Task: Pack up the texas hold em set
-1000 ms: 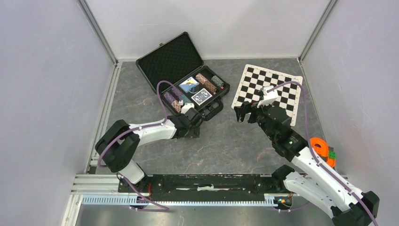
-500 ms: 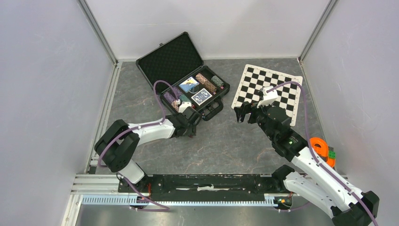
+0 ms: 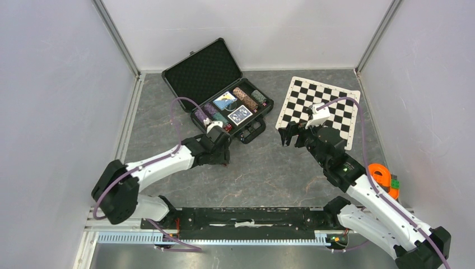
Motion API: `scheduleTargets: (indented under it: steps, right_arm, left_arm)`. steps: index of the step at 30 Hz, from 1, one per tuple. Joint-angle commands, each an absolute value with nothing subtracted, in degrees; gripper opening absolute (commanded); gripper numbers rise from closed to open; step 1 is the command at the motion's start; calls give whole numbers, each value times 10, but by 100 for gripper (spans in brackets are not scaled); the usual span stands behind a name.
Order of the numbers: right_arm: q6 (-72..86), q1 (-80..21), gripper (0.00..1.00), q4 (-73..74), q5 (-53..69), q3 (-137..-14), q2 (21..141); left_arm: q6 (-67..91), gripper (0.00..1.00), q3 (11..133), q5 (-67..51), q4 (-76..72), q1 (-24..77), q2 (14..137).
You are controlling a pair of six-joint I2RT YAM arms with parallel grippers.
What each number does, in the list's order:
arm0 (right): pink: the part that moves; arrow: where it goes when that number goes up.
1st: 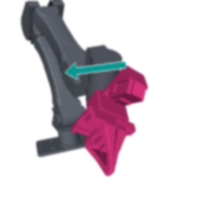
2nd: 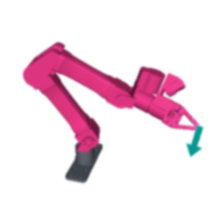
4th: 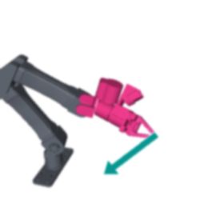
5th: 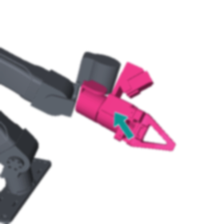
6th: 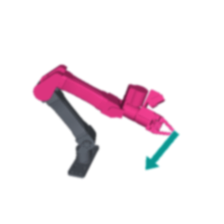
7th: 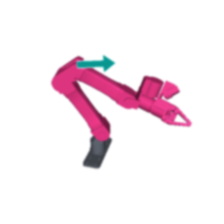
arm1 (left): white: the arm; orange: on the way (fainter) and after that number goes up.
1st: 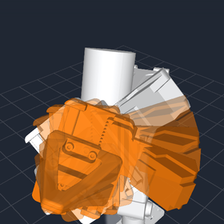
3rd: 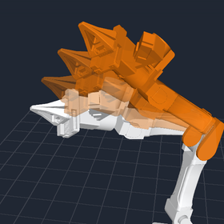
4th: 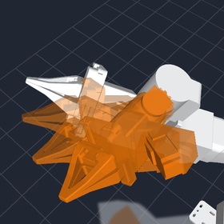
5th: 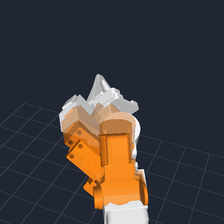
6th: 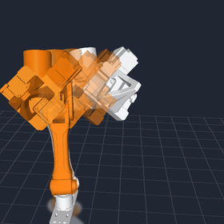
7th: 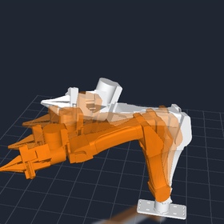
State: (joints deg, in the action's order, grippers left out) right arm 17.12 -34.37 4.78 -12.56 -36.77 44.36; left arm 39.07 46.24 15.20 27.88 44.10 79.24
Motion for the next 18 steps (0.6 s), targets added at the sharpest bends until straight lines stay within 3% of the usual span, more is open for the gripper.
scheduleTargets:
  steps: [1,18]
  right_arm:
    - [177,-342,98,24,-125,-361,441]
    - [172,-343,98,64,-143,-371,406]
  left_arm:
    - [366,63,522,117,319,440,738]
    - [268,62,813,156,328,338,946]
